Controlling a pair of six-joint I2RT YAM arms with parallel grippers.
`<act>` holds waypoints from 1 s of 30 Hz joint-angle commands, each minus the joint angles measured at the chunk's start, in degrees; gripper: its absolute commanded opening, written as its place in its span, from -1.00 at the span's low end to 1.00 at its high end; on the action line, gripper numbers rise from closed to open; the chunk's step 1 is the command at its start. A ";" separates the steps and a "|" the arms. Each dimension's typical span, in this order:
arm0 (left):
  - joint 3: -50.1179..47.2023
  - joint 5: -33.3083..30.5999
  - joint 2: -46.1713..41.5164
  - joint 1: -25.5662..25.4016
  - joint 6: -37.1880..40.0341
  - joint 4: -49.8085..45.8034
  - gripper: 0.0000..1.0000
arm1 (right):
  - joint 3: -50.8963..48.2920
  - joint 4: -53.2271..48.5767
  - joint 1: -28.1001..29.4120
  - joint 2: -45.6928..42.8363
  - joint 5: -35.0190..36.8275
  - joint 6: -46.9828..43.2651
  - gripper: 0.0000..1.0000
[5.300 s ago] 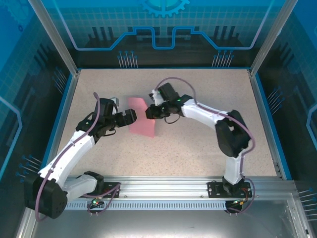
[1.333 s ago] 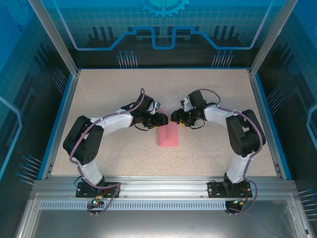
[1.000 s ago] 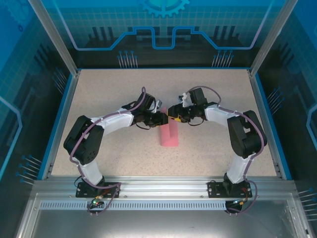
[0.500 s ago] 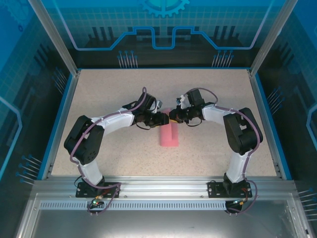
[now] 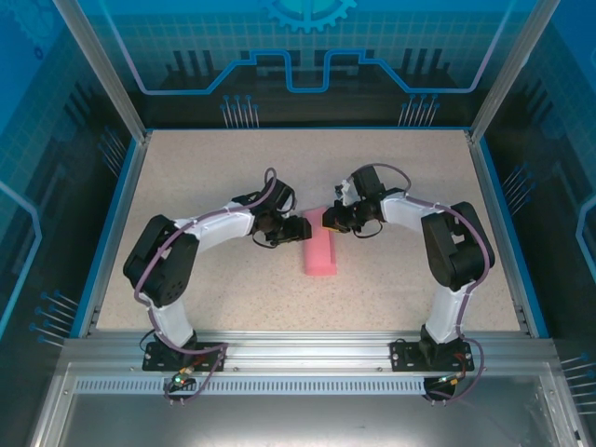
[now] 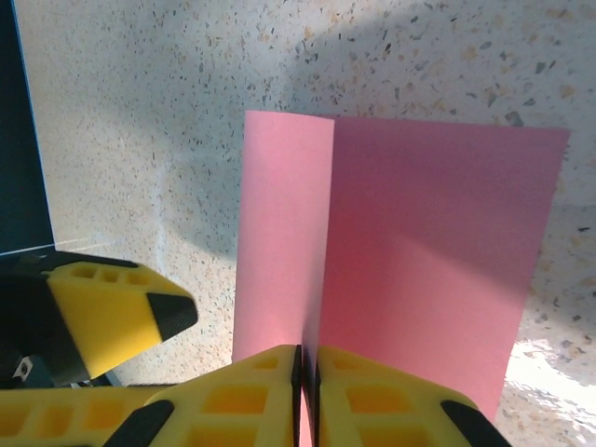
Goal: Fold a paper plane with a square sheet of paper (fold left side to right side)
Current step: First fold in half a square sheet of paper at the center of the table.
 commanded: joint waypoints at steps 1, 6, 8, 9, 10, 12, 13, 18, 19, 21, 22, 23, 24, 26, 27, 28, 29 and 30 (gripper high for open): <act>2.72 -0.41 2.24 -0.85 -1.11 -1.77 0.25 | 1.52 -2.37 -0.65 1.43 1.47 -1.65 -0.72; 3.85 -0.86 4.17 -1.50 -1.20 -2.46 0.24 | 1.67 -3.71 -0.76 1.29 2.29 -2.58 -0.59; 3.84 -0.96 4.57 -1.72 -1.20 -2.48 0.23 | 1.52 -5.00 -1.13 0.33 3.84 -3.44 -0.43; 3.90 -1.09 4.75 -1.78 -1.28 -2.58 0.23 | 1.27 -5.51 -1.42 -0.32 4.55 -3.86 -0.35; 3.92 -1.17 4.88 -1.89 -1.29 -2.67 0.22 | 0.96 -5.78 -1.79 -1.10 5.13 -4.11 -0.28; 4.13 -1.39 5.23 -2.04 -1.29 -2.96 0.22 | -0.08 -6.34 -2.77 -2.99 6.31 -4.80 -0.10; 4.21 -1.51 5.45 -2.05 -1.29 -3.01 0.22 | -0.59 -6.56 -3.36 -3.67 6.65 -5.10 -0.02; 5.09 -1.39 6.59 -2.48 -1.37 -3.13 0.21 | -3.00 -9.14 -5.55 -6.34 9.51 -7.20 0.19; 5.28 -1.49 6.85 -2.55 -1.45 -3.31 0.21 | -3.51 -9.58 -5.61 -6.50 10.32 -7.57 0.20; 5.83 -1.57 7.41 -2.69 -1.53 -3.66 0.21 | -4.43 -10.23 -5.96 -6.59 11.86 -7.90 0.19; 6.02 -1.81 7.56 -2.67 -1.75 -3.81 0.21 | -4.76 -10.36 -6.13 -6.61 12.30 -7.89 0.19; 6.14 -1.90 7.70 -2.75 -2.03 -3.90 0.21 | -5.09 -10.33 -6.16 -6.52 12.49 -7.79 0.20; 6.29 -2.07 7.83 -2.78 -2.36 -4.05 0.21 | -5.38 -10.36 -6.17 -6.33 12.68 -7.73 0.20; 6.63 -2.71 8.04 -2.78 -2.98 -4.37 0.21 | -5.64 -10.52 -6.23 -5.83 13.09 -7.63 0.19; 6.82 -2.84 8.10 -2.78 -3.28 -4.60 0.21 | -5.60 -10.75 -6.23 -5.49 13.39 -7.62 0.19; 7.04 -3.04 8.27 -2.78 -3.52 -4.85 0.21 | -5.55 -10.94 -6.22 -5.15 13.50 -7.61 0.18; 7.20 -2.95 8.40 -2.78 -3.57 -4.92 0.21 | -5.59 -11.03 -6.21 -4.80 13.51 -7.63 0.18; 7.37 -2.81 8.57 -2.79 -3.56 -4.97 0.21 | -5.62 -11.07 -6.14 -4.46 13.51 -7.63 0.16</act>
